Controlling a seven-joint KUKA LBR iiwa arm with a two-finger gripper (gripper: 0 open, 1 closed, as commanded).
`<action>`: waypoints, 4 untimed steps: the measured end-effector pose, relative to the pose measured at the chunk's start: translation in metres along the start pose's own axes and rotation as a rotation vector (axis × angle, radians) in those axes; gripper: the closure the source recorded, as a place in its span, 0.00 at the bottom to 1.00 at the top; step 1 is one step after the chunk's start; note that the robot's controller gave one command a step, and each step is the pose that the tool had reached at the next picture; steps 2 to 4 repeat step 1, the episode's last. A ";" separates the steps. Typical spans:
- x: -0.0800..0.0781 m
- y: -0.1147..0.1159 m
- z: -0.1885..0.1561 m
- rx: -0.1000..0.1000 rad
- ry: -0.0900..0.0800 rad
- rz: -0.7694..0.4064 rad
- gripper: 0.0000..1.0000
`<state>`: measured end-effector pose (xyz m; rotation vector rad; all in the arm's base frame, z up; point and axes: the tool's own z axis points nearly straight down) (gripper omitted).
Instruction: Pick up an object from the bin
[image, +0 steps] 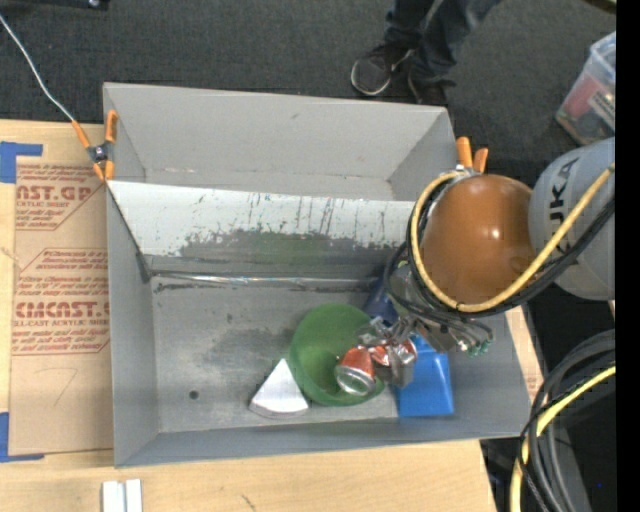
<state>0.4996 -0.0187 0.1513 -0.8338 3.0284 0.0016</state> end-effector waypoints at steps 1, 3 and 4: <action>-0.001 -0.002 -0.060 0.006 -0.007 0.003 1.00; -0.001 -0.002 -0.060 0.006 -0.007 0.003 1.00; -0.001 -0.002 -0.060 0.006 -0.007 0.003 1.00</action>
Offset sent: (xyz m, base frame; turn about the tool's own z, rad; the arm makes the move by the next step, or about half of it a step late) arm 0.0132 0.0024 0.1065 -0.0311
